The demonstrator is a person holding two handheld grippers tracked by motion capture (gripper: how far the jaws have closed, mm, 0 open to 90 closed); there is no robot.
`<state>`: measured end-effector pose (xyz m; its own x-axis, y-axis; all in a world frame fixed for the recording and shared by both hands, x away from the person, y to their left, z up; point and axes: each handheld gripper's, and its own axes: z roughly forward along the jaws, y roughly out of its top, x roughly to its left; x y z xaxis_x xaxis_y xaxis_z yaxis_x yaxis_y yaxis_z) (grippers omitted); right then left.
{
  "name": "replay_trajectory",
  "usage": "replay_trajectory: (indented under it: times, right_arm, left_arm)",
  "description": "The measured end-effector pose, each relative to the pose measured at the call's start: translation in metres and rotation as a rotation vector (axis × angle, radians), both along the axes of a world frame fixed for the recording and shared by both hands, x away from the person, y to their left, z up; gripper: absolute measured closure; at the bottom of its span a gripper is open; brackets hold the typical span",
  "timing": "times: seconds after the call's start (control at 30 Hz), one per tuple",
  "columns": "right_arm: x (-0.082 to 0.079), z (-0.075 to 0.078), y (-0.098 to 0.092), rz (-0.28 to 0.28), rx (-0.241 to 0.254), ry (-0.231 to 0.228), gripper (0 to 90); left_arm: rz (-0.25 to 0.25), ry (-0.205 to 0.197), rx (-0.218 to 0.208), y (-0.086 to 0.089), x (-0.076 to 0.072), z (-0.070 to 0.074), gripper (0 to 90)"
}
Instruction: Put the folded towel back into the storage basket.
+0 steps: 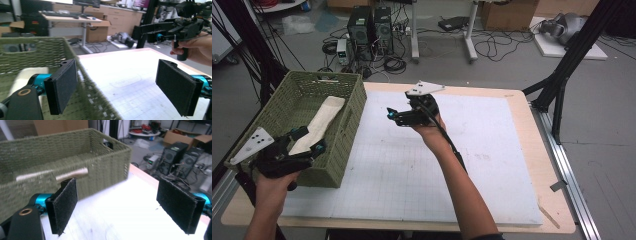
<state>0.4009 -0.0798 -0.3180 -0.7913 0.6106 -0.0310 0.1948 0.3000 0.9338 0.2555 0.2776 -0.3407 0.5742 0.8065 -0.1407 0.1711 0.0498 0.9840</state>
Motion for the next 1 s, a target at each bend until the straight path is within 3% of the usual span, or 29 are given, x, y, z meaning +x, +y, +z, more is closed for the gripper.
replay_trajectory:
  times: [0.17, 0.47, 0.77, 1.0]
  right_arm:
    - [-0.017, -0.003, -0.032, -0.035, -0.01, -0.01, 15.9]
    - [-0.044, -0.008, -0.089, -0.132, -0.004, -0.023, 15.9]
    - [-0.075, -0.026, -0.149, -0.252, 0.007, -0.017, 15.9]
    - [-0.095, -0.04, -0.178, -0.326, 0.014, -0.027, 15.9]
  left_arm:
    - [-0.053, 0.001, 0.028, -0.021, 0.005, 0.0, 17.9]
    - [-0.137, -0.013, 0.039, -0.054, 0.011, 0.003, 17.9]
    - [-0.209, -0.006, 0.066, -0.087, 0.019, -0.002, 18.0]
    - [-0.261, -0.024, 0.071, -0.105, 0.025, -0.01, 18.3]
